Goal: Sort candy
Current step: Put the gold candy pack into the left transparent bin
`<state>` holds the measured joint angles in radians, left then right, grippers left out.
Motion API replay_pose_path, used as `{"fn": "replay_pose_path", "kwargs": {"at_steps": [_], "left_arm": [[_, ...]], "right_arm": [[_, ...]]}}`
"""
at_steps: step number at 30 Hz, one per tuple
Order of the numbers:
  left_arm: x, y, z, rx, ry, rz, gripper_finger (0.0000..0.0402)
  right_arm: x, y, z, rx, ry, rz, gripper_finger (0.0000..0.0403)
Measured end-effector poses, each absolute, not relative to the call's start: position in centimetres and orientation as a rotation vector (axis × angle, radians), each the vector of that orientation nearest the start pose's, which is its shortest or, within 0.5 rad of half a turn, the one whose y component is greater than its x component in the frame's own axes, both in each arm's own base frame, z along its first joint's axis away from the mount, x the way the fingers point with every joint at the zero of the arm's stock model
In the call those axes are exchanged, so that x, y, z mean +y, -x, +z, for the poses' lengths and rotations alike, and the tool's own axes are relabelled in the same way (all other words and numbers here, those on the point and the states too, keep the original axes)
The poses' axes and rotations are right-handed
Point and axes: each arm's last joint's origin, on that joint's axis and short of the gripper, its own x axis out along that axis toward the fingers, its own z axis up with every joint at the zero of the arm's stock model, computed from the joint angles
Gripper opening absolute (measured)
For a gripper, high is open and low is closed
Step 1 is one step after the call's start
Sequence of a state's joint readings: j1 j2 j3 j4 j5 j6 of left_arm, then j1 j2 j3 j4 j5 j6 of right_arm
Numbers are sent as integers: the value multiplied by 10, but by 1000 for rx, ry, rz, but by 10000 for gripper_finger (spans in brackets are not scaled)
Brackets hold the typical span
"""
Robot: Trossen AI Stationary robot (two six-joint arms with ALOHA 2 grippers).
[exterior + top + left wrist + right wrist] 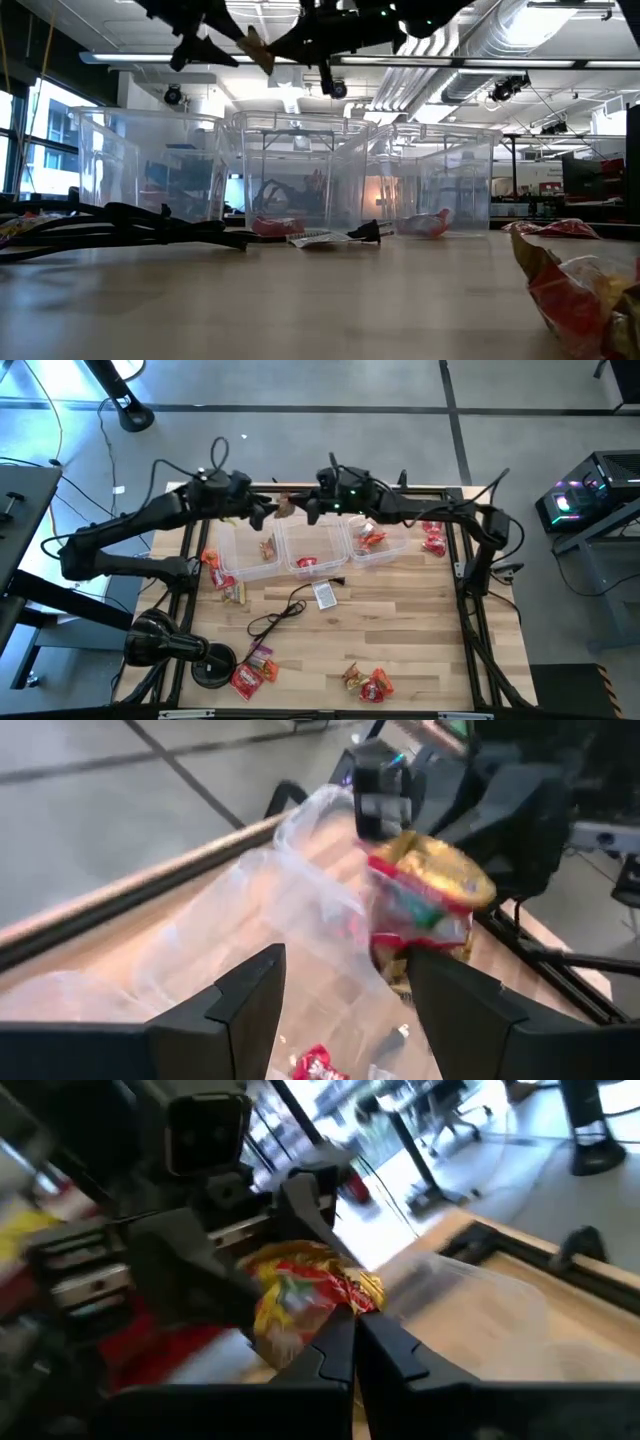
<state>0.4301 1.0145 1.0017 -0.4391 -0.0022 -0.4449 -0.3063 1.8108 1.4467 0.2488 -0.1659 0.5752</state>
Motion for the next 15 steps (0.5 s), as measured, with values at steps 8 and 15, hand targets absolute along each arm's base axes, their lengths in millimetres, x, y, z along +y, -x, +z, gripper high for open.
{"fn": "replay_pose_path", "kwargs": {"at_steps": [8,15], "left_arm": [[89,-201,345,285,493,489,204],[87,-191,357,212,446,488,204]], "right_arm": [[-131,-412,336,235,-424,-250,0],[-142,-408,354,191,-383,-255,0]]}}
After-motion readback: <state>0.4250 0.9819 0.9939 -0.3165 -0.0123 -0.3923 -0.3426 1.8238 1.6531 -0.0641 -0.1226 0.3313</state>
